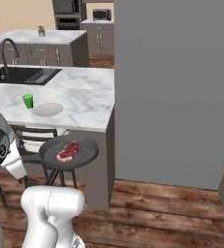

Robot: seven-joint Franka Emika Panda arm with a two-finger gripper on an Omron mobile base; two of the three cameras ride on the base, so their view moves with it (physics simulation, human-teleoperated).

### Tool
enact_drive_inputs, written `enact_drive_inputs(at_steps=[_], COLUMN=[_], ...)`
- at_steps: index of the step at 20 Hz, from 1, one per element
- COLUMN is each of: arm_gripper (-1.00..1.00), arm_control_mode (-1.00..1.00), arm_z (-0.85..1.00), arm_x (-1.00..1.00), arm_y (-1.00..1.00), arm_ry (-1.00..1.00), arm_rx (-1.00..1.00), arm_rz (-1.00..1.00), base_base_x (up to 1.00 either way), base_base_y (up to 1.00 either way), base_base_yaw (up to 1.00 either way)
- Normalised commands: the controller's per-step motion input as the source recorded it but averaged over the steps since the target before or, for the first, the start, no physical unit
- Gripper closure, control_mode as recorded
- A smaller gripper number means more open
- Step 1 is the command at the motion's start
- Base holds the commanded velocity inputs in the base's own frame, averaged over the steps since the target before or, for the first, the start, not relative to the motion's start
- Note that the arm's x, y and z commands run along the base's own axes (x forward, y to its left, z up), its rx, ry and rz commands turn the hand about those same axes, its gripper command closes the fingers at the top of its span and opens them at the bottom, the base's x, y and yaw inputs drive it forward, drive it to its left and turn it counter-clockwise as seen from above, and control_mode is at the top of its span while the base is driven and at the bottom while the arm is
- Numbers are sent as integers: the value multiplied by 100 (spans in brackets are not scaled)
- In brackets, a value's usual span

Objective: Pick up the pan with the steak in it and place it on the dining table. Then place the steak on the plate.

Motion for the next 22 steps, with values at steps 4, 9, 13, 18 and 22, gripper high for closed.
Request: enact_drive_inputs(at_steps=[4, 9, 13, 18, 22], arm_gripper=[100, 100, 100, 100, 100], arm_control_mode=[100, 100, 100, 100, 100], arm_z=[0, 0, 0, 0, 0], arm_x=[0, 0, 0, 0, 0], arm_y=[0, 0, 0, 0, 0], arm_ry=[0, 0, 0, 0, 0], arm_rx=[0, 0, 0, 0, 0], arm_rz=[0, 0, 0, 0, 0], base_base_x=[68, 69, 42, 35, 23], base_base_y=[14, 9, 7, 28, 52], base_base_yaw=[-3, -1, 0, 0, -6])
